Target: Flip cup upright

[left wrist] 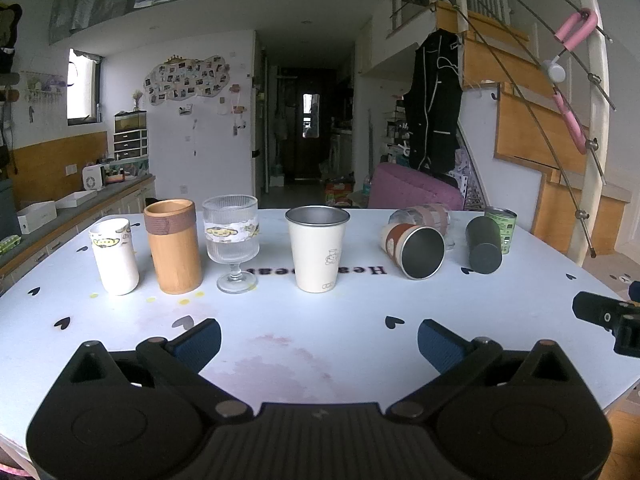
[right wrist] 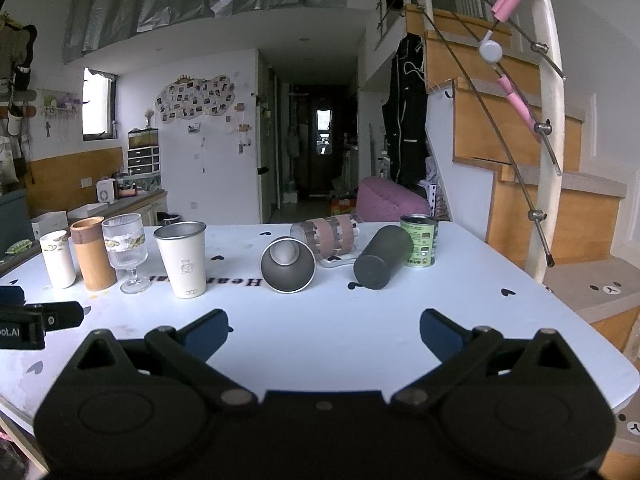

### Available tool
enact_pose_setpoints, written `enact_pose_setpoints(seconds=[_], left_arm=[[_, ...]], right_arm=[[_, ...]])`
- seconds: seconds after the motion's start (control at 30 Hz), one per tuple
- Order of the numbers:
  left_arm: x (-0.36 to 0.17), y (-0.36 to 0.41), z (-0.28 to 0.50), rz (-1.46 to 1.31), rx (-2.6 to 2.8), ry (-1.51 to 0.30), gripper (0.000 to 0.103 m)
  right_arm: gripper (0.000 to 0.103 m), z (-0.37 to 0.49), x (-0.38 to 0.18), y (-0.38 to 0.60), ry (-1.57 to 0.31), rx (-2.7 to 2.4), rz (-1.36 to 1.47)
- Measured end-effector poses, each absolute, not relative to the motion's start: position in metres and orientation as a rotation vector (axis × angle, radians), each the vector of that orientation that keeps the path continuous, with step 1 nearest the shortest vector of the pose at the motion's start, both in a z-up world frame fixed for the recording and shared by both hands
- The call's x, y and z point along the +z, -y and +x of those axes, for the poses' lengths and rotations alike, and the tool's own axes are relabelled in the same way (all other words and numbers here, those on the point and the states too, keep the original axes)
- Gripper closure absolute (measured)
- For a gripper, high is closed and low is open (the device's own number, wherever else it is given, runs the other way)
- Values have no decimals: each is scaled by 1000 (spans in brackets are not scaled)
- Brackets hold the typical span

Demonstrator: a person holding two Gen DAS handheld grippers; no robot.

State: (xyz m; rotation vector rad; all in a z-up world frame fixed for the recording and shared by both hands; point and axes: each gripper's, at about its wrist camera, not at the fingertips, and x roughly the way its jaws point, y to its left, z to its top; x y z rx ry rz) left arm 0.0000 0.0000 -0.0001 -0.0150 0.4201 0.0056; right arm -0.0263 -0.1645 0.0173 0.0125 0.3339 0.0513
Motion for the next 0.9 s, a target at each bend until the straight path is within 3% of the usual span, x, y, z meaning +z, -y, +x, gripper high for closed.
enact_pose_setpoints(seconds=[0.9], left_arm=[[0, 0, 0, -13, 6, -420, 0]], right_arm=[[0, -27, 20, 169, -334, 49, 16]])
